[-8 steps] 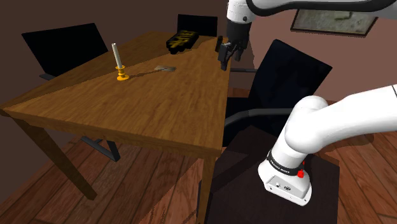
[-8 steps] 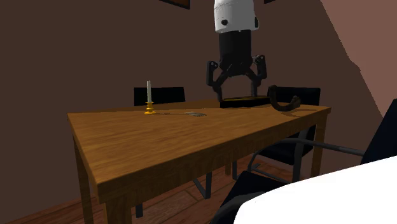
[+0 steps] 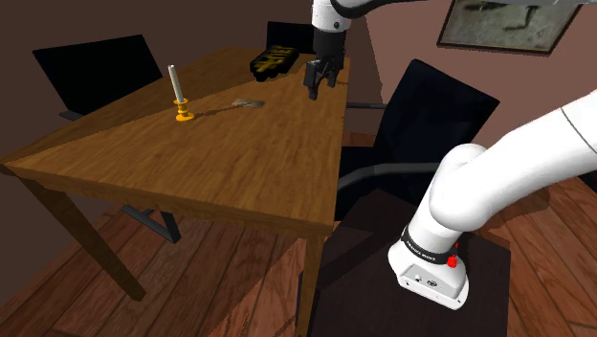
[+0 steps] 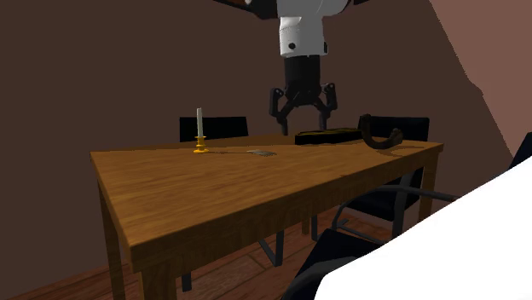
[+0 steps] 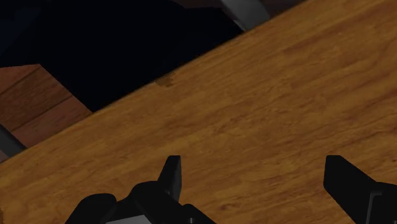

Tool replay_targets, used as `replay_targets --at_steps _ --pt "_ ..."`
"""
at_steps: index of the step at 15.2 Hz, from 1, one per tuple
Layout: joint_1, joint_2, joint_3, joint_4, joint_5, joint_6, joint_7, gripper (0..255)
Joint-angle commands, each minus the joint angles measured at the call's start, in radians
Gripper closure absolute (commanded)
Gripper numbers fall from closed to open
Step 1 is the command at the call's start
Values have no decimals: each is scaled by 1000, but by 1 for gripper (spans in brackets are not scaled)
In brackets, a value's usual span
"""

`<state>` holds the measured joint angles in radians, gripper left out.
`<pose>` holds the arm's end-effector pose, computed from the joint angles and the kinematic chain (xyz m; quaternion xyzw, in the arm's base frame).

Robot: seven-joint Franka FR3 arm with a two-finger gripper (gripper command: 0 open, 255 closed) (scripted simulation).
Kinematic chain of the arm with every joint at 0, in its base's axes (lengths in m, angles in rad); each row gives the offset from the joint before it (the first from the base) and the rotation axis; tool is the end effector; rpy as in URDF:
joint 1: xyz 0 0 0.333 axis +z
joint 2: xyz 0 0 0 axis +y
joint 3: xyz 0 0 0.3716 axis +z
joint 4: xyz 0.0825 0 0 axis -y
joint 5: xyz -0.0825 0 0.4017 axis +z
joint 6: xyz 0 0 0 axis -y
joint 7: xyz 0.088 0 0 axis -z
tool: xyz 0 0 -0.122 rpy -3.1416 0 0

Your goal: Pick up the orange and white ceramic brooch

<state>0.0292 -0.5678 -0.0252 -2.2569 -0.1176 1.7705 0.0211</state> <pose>0.3762 -0.0128 0.6112 0.9979 0.0025 0.0413 0.0507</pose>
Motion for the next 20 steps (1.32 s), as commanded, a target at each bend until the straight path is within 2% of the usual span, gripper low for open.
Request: replay_targets --at_steps 1,10,20 --pt "9 88 -13 57 7 25 -34 0" --pt "39 472 -45 391 69 40 -192 0" --pt "40 908 -28 906 141 -82 -334 0"
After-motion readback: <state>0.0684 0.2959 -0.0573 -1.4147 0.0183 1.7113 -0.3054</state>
